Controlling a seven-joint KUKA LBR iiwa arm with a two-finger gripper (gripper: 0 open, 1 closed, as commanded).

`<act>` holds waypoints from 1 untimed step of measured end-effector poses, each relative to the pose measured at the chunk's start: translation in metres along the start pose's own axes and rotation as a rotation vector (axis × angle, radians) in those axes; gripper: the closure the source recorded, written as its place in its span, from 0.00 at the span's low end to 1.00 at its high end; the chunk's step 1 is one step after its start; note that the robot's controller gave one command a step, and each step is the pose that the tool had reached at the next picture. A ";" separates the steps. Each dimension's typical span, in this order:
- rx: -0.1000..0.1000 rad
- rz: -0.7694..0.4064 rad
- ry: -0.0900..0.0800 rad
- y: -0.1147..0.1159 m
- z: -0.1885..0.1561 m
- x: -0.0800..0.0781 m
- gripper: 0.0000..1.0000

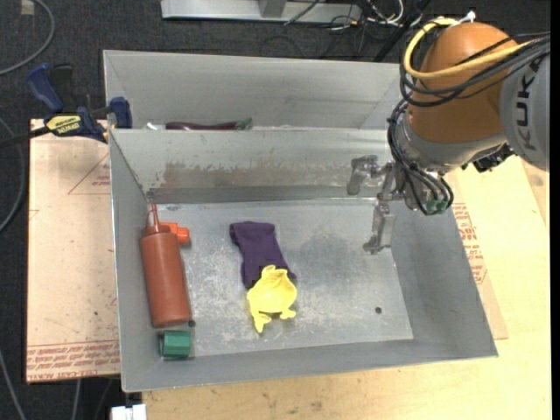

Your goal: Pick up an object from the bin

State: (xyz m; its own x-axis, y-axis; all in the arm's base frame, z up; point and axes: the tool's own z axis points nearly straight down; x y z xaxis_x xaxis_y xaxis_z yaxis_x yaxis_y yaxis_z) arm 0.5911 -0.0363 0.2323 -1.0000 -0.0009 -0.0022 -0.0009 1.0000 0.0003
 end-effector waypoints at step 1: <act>0.003 0.020 -0.004 0.031 0.006 -0.017 0.00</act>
Offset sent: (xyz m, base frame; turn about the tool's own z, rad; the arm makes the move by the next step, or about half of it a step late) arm -0.1126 0.0153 -0.0440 -0.0929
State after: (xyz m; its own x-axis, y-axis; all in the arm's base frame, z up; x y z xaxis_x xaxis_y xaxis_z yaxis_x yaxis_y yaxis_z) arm 0.6082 -0.0051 0.2258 -0.9998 0.0190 -0.0063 0.0190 0.9998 -0.0022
